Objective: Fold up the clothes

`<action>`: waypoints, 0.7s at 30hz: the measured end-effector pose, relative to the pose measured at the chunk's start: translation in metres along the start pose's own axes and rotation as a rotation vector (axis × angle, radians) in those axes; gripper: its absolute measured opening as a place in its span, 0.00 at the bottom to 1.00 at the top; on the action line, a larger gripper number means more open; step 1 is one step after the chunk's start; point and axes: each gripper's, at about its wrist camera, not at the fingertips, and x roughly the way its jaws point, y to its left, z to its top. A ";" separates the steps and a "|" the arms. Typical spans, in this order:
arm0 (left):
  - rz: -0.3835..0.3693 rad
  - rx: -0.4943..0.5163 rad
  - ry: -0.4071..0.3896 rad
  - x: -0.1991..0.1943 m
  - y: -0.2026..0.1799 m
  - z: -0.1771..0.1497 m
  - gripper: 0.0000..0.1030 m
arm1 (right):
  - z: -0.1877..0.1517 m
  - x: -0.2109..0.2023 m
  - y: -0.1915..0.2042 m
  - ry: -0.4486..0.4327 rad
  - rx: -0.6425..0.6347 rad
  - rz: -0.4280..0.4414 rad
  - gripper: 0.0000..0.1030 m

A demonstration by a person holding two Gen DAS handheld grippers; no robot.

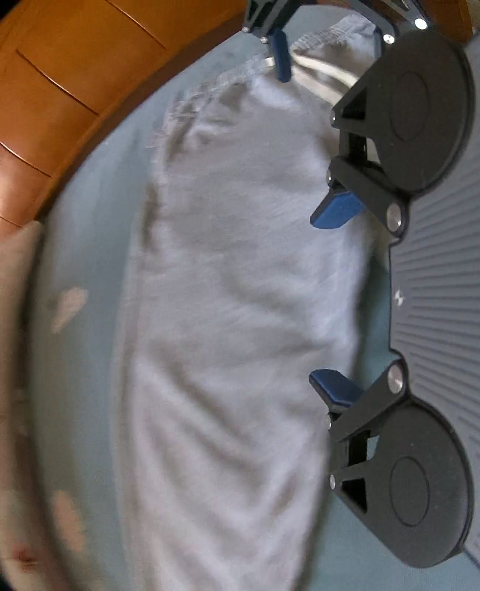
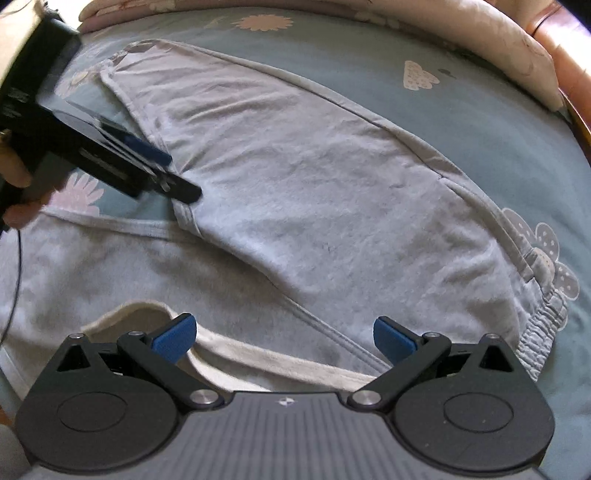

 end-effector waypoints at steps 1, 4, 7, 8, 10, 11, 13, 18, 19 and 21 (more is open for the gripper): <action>0.024 0.018 -0.015 0.002 0.006 0.009 0.81 | 0.004 0.002 0.001 0.000 0.008 -0.002 1.00; 0.068 0.020 -0.028 0.015 0.027 0.027 0.81 | 0.019 0.007 0.005 0.002 0.026 -0.008 1.00; 0.096 0.005 0.034 0.030 0.045 0.024 0.81 | 0.035 0.005 0.013 -0.017 0.018 -0.012 1.00; 0.105 0.008 0.045 0.031 0.050 0.019 0.81 | 0.038 0.004 0.014 -0.021 0.014 -0.019 1.00; 0.092 0.030 0.041 0.021 0.056 0.008 0.81 | 0.043 0.000 0.015 -0.021 0.011 -0.036 1.00; 0.092 0.036 0.049 0.017 0.059 0.002 0.81 | 0.043 -0.001 0.014 -0.016 0.016 -0.046 1.00; 0.078 0.042 0.053 0.006 0.063 -0.003 0.81 | 0.042 0.000 0.011 0.010 0.033 -0.065 1.00; 0.090 0.095 -0.003 0.002 0.074 0.011 0.81 | 0.043 0.001 0.009 0.027 0.049 -0.106 1.00; 0.100 0.086 -0.006 0.008 0.077 0.016 0.81 | 0.043 0.001 0.009 0.028 0.050 -0.114 1.00; 0.113 0.057 0.005 0.021 0.083 0.019 0.81 | 0.049 0.005 0.008 0.016 0.020 -0.124 1.00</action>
